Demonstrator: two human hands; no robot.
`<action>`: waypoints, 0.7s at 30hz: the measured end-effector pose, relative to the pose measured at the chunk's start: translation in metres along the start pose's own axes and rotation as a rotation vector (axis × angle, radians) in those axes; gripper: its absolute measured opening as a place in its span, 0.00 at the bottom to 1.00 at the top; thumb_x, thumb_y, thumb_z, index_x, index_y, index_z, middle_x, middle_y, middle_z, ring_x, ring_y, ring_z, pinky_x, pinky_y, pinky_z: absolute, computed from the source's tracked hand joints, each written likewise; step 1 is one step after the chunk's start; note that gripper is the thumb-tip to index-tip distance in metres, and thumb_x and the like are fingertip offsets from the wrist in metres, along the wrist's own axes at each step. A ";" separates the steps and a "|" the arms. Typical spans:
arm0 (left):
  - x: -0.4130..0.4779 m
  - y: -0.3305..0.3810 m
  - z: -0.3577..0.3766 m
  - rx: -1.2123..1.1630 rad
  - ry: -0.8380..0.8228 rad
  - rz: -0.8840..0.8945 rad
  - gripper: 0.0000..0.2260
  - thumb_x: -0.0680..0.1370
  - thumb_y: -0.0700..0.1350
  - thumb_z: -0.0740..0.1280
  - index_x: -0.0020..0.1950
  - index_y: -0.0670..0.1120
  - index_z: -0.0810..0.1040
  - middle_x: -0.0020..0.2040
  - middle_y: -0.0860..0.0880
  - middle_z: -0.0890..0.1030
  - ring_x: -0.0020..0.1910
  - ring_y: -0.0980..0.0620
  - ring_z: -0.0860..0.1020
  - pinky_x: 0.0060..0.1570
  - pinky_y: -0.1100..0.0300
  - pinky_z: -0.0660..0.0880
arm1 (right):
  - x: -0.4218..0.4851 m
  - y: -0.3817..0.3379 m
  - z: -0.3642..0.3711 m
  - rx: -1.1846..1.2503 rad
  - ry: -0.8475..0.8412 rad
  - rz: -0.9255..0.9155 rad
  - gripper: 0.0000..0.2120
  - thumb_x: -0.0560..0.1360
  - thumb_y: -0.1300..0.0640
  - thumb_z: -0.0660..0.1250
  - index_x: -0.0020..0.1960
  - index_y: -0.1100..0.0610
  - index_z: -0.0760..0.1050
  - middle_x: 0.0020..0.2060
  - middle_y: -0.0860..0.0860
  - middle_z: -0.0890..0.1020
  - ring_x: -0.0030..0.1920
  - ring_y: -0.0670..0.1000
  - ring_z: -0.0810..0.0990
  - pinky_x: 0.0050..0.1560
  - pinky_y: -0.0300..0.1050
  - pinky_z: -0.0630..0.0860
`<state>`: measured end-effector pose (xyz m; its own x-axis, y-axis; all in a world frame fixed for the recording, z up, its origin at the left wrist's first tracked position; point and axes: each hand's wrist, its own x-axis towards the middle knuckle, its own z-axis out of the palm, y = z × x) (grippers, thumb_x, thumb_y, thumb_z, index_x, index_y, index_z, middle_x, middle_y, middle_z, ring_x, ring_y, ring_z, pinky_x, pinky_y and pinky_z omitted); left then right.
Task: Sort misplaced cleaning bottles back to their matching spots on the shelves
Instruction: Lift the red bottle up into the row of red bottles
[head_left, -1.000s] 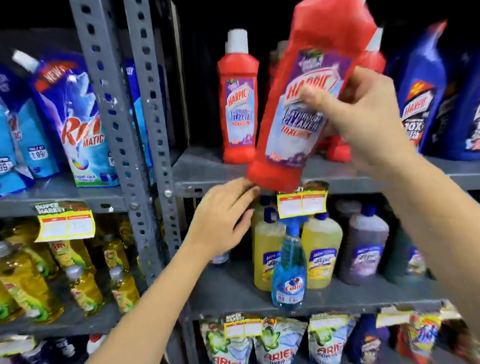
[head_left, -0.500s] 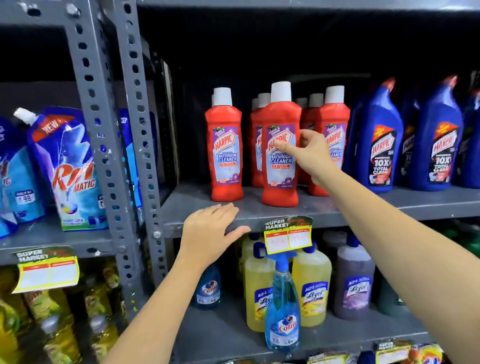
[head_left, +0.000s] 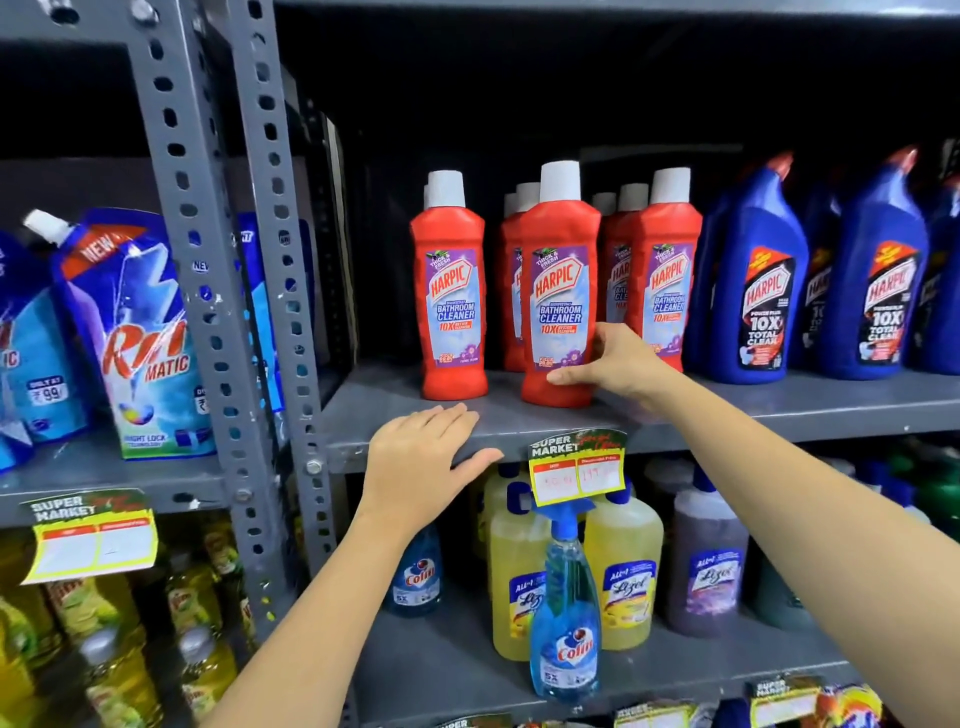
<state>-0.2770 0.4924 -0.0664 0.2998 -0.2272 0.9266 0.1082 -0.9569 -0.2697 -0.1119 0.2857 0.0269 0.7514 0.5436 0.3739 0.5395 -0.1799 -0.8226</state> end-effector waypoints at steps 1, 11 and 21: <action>-0.001 0.000 0.000 0.001 0.001 0.005 0.24 0.78 0.64 0.60 0.52 0.46 0.85 0.52 0.49 0.85 0.51 0.50 0.83 0.46 0.56 0.77 | 0.003 0.000 0.001 -0.002 0.001 0.002 0.44 0.46 0.41 0.84 0.59 0.54 0.79 0.52 0.49 0.86 0.54 0.50 0.84 0.60 0.54 0.79; 0.001 0.000 -0.001 0.013 -0.008 0.002 0.24 0.78 0.64 0.60 0.53 0.46 0.84 0.52 0.49 0.85 0.51 0.50 0.83 0.47 0.56 0.76 | 0.018 0.007 0.012 0.060 0.054 0.034 0.32 0.62 0.61 0.81 0.64 0.60 0.75 0.58 0.55 0.83 0.58 0.53 0.81 0.65 0.52 0.75; 0.000 0.000 0.000 0.017 -0.004 0.000 0.24 0.78 0.64 0.60 0.53 0.47 0.84 0.52 0.49 0.85 0.51 0.50 0.83 0.46 0.57 0.76 | 0.018 0.015 0.014 0.133 0.001 0.030 0.31 0.64 0.68 0.78 0.65 0.60 0.73 0.55 0.52 0.81 0.55 0.49 0.80 0.59 0.44 0.75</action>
<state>-0.2769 0.4926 -0.0669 0.3037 -0.2268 0.9254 0.1240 -0.9536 -0.2744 -0.0950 0.3041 0.0155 0.7669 0.5389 0.3484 0.4615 -0.0858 -0.8830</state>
